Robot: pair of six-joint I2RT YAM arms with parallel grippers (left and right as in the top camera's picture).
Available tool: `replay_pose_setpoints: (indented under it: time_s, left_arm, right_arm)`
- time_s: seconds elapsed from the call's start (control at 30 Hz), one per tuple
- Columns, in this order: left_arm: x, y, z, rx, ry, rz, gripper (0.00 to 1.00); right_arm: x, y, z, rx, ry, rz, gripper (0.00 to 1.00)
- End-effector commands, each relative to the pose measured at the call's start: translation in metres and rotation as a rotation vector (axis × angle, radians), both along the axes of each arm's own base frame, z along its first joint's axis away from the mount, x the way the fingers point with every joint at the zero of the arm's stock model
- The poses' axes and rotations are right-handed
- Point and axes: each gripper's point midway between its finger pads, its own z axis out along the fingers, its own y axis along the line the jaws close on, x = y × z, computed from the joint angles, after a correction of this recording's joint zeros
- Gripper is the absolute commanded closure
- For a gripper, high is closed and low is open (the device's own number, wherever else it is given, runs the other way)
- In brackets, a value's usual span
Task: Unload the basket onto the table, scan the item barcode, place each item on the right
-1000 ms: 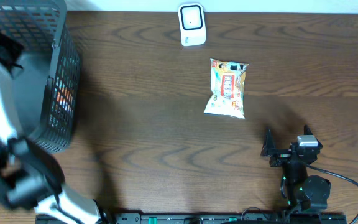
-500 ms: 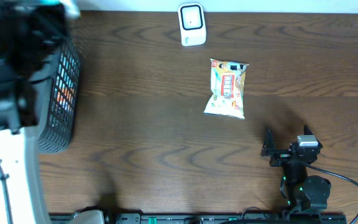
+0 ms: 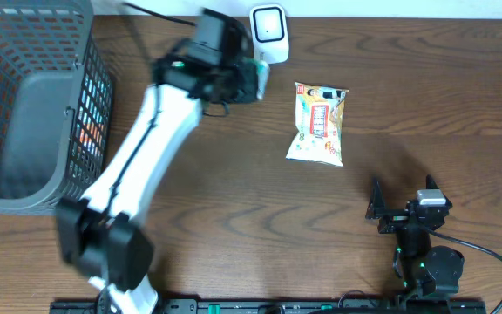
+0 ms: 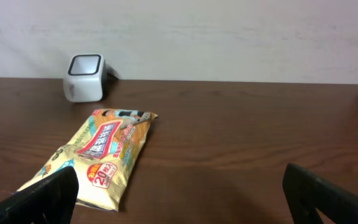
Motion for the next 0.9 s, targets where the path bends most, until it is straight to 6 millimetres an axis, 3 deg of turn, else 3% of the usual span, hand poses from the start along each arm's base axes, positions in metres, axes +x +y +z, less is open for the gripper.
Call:
replay_pose_setpoints:
  time_s: [0.0,0.07,0.17,0.23,0.33,0.5,0.63,0.67,0.7,0.8,0.87]
  left_arm:
    - [0.002,-0.014,-0.054,0.091,0.072,-0.039,0.92]
    - [0.000,-0.026,-0.088,0.113,0.125,-0.059,0.92]
    - [0.002,-0.037,-0.111,0.109,0.152,-0.041,0.84]
    - [0.004,-0.042,-0.117,0.098,0.158,-0.024,0.63]
    - [0.006,-0.047,-0.116,0.083,0.148,-0.020,0.22]
    - [0.014,-0.050,-0.090,0.060,0.087,-0.032,0.18]
    - [0.029,-0.042,-0.025,0.010,-0.062,-0.036,0.18]
    - [0.035,-0.029,0.007,-0.005,-0.137,-0.005,0.16]
    - [0.039,-0.020,0.022,-0.001,-0.176,0.022,0.13]
    - [0.053,0.048,0.105,0.048,-0.400,0.221,0.04]
    - [0.051,0.109,0.171,0.052,-0.567,0.385,0.02]
  right_arm:
    - [0.000,0.003,-0.001,0.007,0.002,0.014,0.01]
    - [0.000,0.003,-0.001,0.007,0.002,0.014,0.01]
    - [0.000,0.003,-0.001,0.007,0.002,0.014,0.01]
    - [0.000,0.003,-0.001,0.007,0.002,0.014,0.01]
    - [0.000,0.003,-0.001,0.007,0.002,0.014,0.01]
    - [0.000,0.003,-0.001,0.007,0.002,0.014,0.01]
    - [0.000,0.003,-0.001,0.007,0.002,0.014,0.01]
    - [0.000,0.003,-0.001,0.007,0.002,0.014,0.01]
    - [0.000,0.003,-0.001,0.007,0.002,0.014,0.01]
    - [0.000,0.003,-0.001,0.007,0.002,0.014,0.01]
    - [0.000,0.003,-0.001,0.007,0.002,0.014,0.01]
